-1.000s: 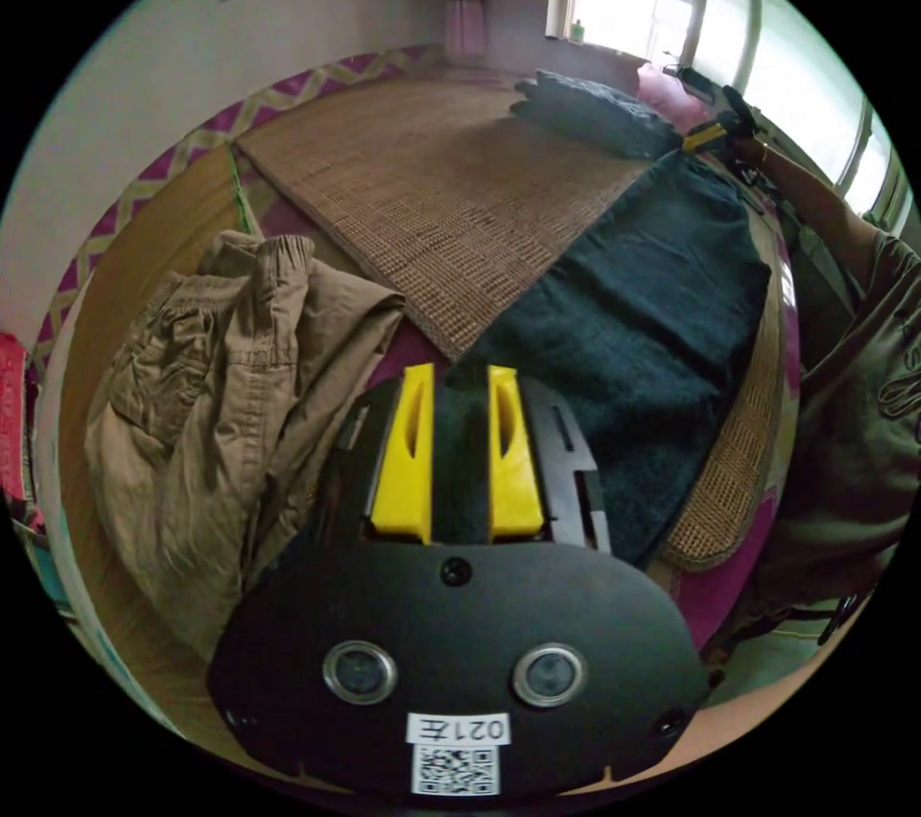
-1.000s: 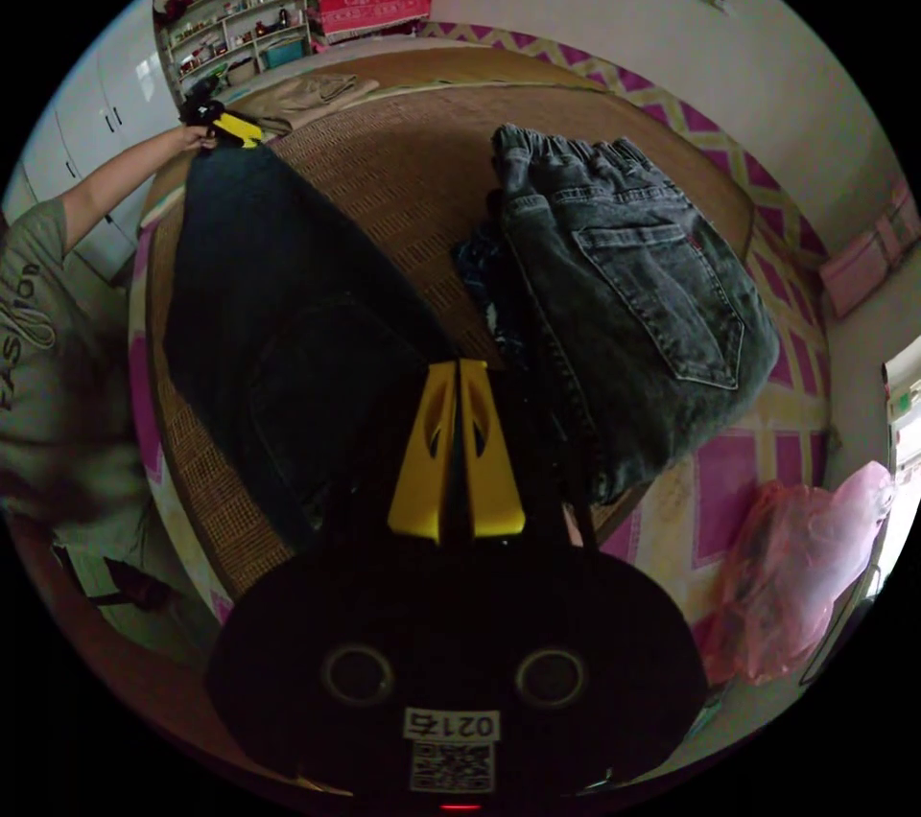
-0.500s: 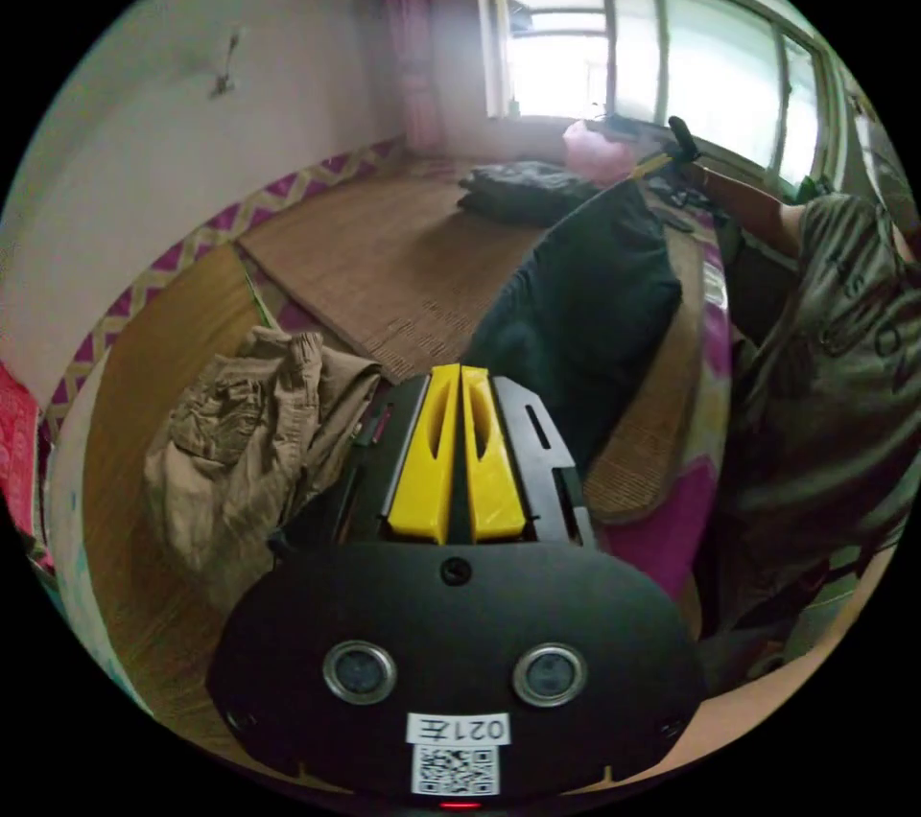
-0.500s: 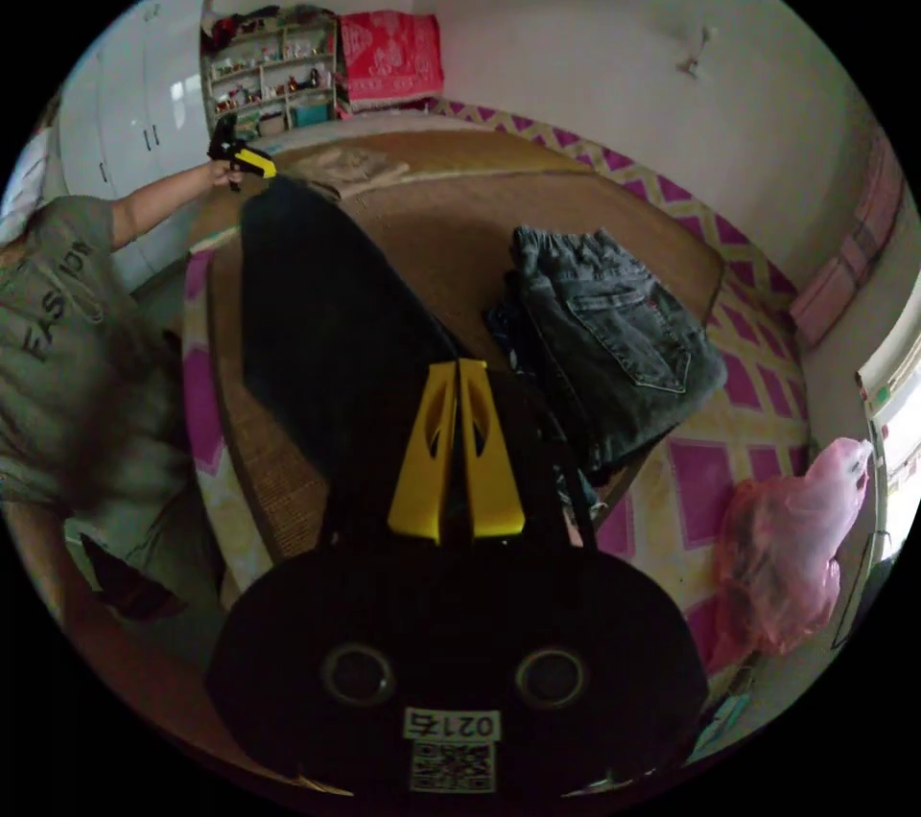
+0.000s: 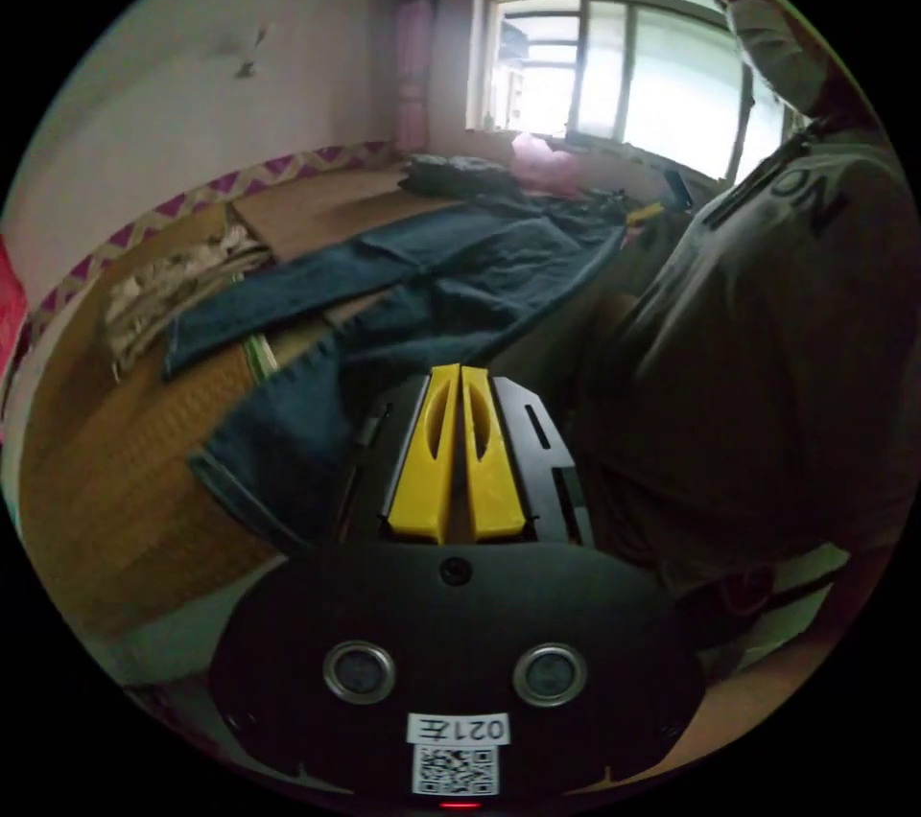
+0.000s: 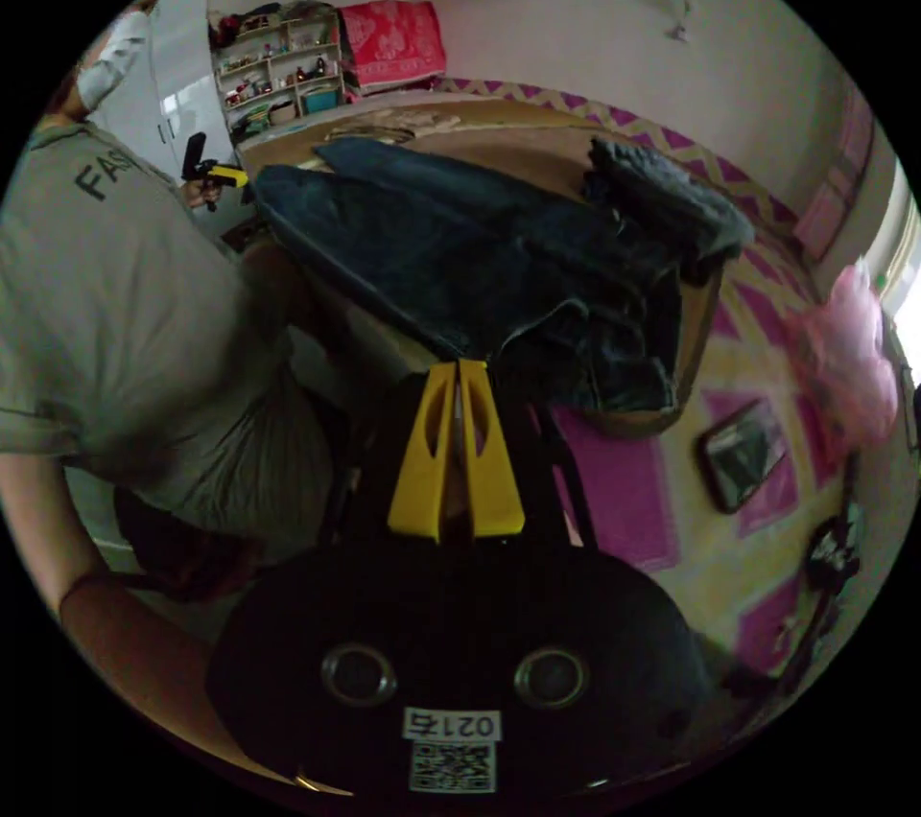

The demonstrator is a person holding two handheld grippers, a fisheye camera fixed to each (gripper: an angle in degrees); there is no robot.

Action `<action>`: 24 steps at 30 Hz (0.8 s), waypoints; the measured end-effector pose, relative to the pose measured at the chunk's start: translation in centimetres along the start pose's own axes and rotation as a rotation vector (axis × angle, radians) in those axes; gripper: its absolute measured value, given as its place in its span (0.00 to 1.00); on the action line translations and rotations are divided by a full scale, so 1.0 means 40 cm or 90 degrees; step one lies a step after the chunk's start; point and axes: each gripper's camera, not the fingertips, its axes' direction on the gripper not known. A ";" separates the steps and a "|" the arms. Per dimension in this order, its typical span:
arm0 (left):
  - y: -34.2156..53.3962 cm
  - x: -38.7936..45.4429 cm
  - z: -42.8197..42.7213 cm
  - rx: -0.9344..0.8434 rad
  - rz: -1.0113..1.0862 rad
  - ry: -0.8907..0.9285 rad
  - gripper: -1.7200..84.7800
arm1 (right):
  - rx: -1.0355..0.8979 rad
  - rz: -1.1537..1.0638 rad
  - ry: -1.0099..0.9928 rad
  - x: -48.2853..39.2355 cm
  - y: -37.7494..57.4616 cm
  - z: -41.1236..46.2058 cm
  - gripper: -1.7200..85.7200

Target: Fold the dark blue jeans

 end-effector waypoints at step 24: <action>0.051 -0.351 -0.477 0.091 -0.352 -0.188 0.01 | 0.092 0.060 -0.008 -0.037 -0.005 -0.166 0.09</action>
